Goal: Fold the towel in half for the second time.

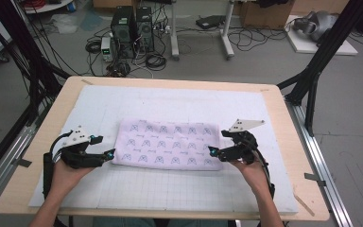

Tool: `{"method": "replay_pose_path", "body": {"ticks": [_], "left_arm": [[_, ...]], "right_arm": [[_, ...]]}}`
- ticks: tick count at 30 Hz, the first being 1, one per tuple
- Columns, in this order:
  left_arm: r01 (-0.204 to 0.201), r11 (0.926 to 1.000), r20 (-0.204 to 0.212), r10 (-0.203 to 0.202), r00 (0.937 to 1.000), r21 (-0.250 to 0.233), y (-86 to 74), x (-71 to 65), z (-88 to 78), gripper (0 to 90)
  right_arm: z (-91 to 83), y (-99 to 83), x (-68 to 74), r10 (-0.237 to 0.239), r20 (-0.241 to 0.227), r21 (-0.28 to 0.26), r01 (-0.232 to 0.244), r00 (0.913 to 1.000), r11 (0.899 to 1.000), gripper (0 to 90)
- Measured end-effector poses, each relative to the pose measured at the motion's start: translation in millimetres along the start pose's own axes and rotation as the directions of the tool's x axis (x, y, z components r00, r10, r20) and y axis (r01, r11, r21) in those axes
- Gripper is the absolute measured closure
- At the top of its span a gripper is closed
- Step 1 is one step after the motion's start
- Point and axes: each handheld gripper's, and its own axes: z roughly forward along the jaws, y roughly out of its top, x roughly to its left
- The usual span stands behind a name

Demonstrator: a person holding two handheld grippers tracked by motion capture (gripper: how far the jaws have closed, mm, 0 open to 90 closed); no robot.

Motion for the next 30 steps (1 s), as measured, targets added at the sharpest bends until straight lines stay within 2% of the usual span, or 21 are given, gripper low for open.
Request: {"method": "replay_pose_path", "body": {"ticks": [15,30], "left_arm": [[-0.014,0.9999,-0.030,0.014,0.9995,-0.005,-12.7,-7.4,-20.2,26.0],[-0.022,0.9998,-0.035,0.022,0.9991,-0.001,-21.9,-15.0,-31.3,25.8]], "right_arm": [[-28.7,-34.3,0.3,0.045,0.040,-0.026,-0.044,0.9982,0.999,12.7],[-50.2,-55.1,5.6,0.053,0.069,-0.049,-0.050,0.9962,0.998,12.5]]}}
